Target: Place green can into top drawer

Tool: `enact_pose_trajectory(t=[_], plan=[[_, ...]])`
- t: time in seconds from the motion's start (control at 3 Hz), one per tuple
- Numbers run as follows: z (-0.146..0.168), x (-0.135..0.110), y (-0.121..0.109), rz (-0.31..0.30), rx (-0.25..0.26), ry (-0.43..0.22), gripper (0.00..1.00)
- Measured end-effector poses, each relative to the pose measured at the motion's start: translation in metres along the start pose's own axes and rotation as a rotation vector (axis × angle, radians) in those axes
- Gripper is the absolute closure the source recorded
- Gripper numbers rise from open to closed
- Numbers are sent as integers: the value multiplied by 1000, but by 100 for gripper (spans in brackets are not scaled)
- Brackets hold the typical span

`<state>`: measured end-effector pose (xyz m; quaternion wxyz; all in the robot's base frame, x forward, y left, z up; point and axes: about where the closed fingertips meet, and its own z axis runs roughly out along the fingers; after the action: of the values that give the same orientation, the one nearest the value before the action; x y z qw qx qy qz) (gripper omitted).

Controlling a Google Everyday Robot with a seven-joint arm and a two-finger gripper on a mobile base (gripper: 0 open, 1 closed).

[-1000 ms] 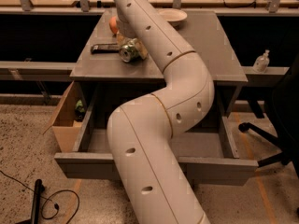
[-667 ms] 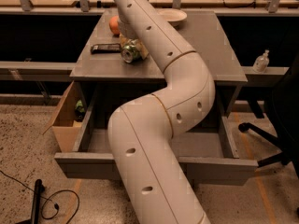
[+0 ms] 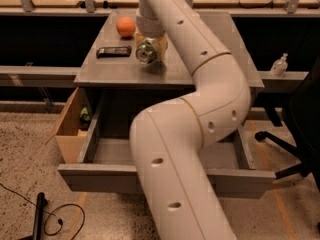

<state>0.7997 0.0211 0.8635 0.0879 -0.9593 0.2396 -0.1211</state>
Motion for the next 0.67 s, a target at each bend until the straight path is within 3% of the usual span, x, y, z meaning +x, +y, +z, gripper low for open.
enact_pose_trajectory(t=[0.33, 0.67], plan=[[-21, -9, 23, 44, 112, -116, 100], [-36, -18, 48, 97, 169, -181, 100]])
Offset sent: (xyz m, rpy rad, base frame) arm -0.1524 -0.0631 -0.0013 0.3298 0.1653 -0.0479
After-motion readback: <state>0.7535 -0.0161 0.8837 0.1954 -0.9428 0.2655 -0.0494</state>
